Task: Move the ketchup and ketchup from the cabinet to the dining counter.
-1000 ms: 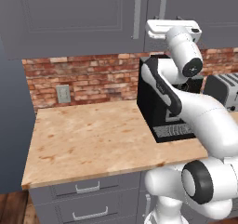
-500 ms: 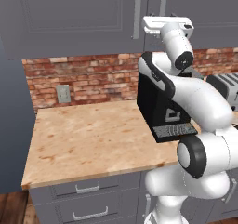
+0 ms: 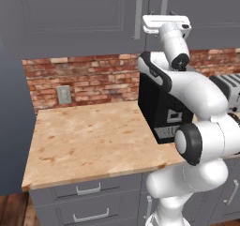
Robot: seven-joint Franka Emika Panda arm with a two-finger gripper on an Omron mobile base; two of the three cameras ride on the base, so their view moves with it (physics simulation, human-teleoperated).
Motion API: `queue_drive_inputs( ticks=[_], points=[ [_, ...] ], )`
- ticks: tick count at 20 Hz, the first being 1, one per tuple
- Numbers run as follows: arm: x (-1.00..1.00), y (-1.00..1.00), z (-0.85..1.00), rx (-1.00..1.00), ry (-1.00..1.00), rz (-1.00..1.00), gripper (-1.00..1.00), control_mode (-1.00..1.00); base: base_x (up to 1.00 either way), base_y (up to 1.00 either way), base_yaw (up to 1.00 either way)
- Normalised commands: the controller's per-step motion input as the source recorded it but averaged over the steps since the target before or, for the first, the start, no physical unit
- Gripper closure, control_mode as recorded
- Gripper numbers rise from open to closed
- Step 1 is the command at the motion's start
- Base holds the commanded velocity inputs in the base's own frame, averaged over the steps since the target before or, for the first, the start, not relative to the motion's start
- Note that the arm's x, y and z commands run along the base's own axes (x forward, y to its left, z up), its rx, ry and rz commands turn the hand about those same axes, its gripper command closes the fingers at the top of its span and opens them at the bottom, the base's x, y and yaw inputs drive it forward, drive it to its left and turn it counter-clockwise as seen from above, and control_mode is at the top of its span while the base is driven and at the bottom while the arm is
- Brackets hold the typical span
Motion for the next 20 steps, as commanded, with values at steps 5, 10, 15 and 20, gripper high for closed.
queue_drive_inputs(
  ticks=[5,10,15,20],
  points=[
    [0.36,-0.23,0.0,0.0,-0.06,-0.04,1.0,-1.0,0.0,0.0,0.0],
    [0.07,-0.53,0.0,0.0,-0.01,-0.12,1.0,-1.0,0.0,0.0,0.0],
    [-0.02,-0.7,0.0,0.0,0.0,-0.15,1.0,-1.0,0.0,0.0,0.0],
    [-0.31,-0.96,0.0,0.01,0.02,-0.16,1.0,-1.0,0.0,0.0,0.0]
  ],
)
